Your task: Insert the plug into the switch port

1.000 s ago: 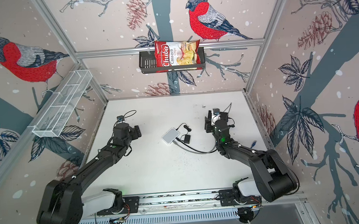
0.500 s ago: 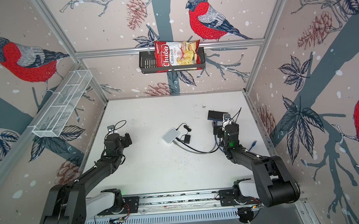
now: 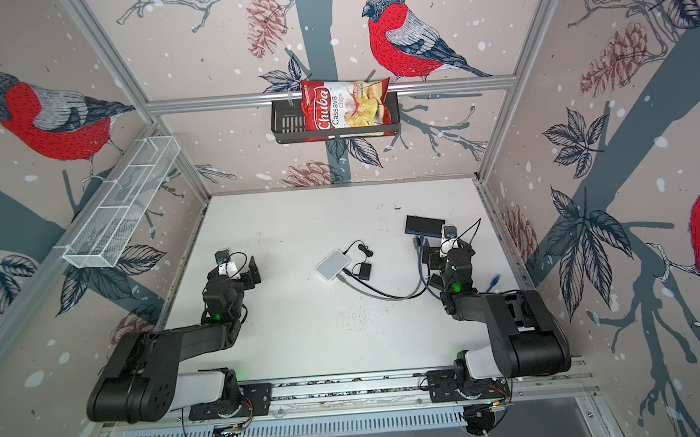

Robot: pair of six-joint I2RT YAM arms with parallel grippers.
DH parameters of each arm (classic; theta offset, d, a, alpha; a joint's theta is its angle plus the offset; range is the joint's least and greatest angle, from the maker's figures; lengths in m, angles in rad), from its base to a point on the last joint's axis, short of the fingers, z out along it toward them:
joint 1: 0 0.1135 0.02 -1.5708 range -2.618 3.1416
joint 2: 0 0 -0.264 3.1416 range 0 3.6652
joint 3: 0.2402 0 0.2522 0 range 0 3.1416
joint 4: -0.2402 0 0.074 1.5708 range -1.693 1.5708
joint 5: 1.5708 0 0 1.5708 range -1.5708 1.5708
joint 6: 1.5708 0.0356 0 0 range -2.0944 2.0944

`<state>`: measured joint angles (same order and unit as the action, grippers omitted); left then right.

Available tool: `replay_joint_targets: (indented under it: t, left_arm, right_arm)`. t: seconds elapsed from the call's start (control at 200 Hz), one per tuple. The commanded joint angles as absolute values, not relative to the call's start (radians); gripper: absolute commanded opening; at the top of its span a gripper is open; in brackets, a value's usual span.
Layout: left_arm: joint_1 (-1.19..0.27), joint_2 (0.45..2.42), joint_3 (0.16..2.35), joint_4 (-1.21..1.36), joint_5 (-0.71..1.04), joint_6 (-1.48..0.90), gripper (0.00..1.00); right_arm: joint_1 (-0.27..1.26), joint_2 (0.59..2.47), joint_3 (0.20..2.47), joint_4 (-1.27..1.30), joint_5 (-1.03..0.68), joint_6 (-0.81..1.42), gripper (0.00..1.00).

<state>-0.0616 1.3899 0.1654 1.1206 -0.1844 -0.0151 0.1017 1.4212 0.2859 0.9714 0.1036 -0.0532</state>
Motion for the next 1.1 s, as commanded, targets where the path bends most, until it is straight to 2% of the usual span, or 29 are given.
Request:
replay_joint_targets:
  t: [0.0, 0.085, 0.17, 0.245, 0.345, 0.425, 0.51, 0.595, 1.096]
  left_arm:
    - [-0.058, 1.475, 0.139, 1.391, -0.111, 0.034, 0.92]
    - [-0.058, 1.587, 0.113, 1.581, -0.086, 0.05, 0.92]
    - [-0.051, 1.531, 0.143, 1.434, -0.089, 0.036, 0.93]
    - [-0.051, 1.564, 0.163, 1.451, -0.117, 0.028, 0.92]
    - [-0.05, 1.555, 0.182, 1.399, -0.174, 0.003, 0.93]
    - [-0.05, 1.555, 0.204, 1.353, -0.205, -0.01, 0.94]
    - [-0.049, 1.559, 0.226, 1.32, -0.23, -0.015, 0.97]
    - [-0.049, 1.56, 0.229, 1.321, -0.235, -0.014, 0.99]
    - [-0.051, 1.56, 0.227, 1.324, -0.236, -0.013, 0.99]
  right_arm:
    - [0.092, 1.42, 0.277, 1.052, 0.078, -0.046, 0.99]
    - [0.082, 1.411, 0.248, 1.094, 0.071, -0.037, 0.99]
    - [0.07, 1.405, 0.215, 1.153, 0.059, -0.025, 0.99]
    - [0.053, 1.423, 0.186, 1.215, 0.053, -0.01, 0.99]
    - [0.045, 1.535, 0.139, 1.444, 0.053, -0.004, 1.0]
    - [0.044, 1.478, 0.192, 1.243, 0.054, -0.002, 0.99]
    - [0.033, 1.517, 0.197, 1.299, 0.098, 0.029, 0.99]
    - [0.023, 1.5, 0.243, 1.176, 0.136, 0.064, 0.99]
    - [0.021, 1.502, 0.239, 1.191, 0.135, 0.066, 0.99]
